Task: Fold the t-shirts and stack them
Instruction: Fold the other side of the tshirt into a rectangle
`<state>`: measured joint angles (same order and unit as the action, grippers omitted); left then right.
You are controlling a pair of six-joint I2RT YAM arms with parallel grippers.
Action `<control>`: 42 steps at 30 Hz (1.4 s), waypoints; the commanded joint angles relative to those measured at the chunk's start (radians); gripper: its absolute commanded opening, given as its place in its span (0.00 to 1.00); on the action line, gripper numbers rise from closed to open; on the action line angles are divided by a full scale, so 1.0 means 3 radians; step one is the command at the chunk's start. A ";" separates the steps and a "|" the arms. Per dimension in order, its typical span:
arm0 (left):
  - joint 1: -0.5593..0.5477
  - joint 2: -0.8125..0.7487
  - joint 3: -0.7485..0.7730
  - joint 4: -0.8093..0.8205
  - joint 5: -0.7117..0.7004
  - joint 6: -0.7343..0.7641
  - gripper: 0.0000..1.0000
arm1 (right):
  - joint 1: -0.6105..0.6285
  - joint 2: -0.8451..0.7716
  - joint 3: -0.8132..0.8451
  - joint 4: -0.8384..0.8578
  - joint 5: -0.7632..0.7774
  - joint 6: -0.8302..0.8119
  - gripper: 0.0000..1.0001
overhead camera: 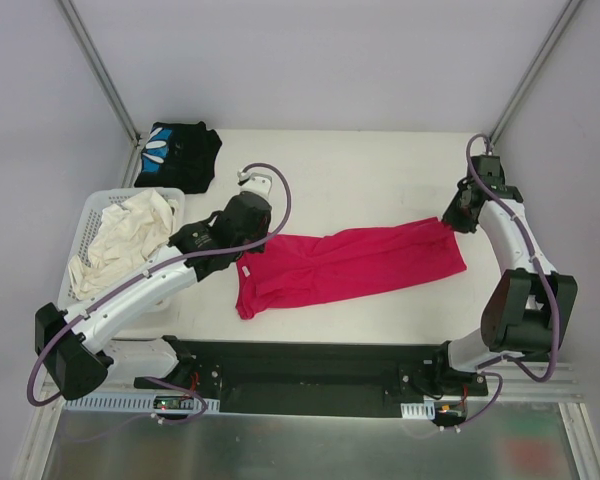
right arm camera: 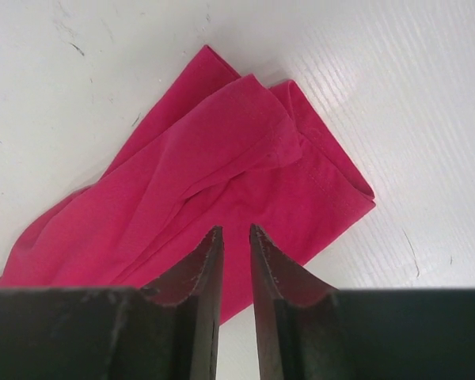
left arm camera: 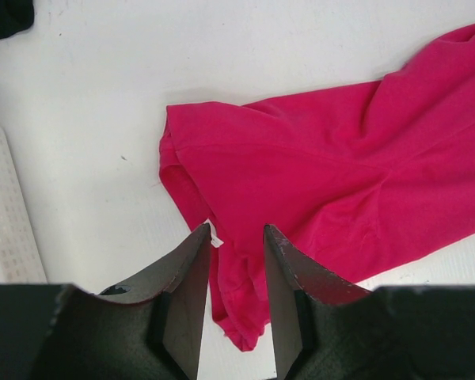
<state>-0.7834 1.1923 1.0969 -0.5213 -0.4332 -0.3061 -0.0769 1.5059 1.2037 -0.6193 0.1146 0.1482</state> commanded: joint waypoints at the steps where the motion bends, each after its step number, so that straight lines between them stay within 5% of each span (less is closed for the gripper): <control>1: 0.0039 0.0009 0.0015 -0.0006 -0.0095 -0.0012 0.32 | -0.0005 -0.0085 0.0221 -0.0058 0.0007 0.0053 0.23; 27: 0.0029 0.1291 0.0741 0.0285 0.0273 -0.0110 0.32 | 0.0537 0.0819 0.0390 0.0633 -0.0950 0.0201 0.23; 33: 0.0029 0.1660 0.1007 0.0296 0.0247 -0.0033 0.31 | 0.0660 0.0718 0.0140 0.0725 -0.0919 0.0150 0.22; 42: 0.0024 0.1380 0.0767 0.0397 0.0089 -0.0334 0.31 | 0.0874 0.0360 -0.0361 0.0919 -0.1032 0.0181 0.23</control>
<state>-0.7834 1.6913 1.3594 -0.4274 -0.3614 -0.3481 0.1364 1.6878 1.1225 -0.3798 -0.1726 0.2024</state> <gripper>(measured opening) 0.313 0.228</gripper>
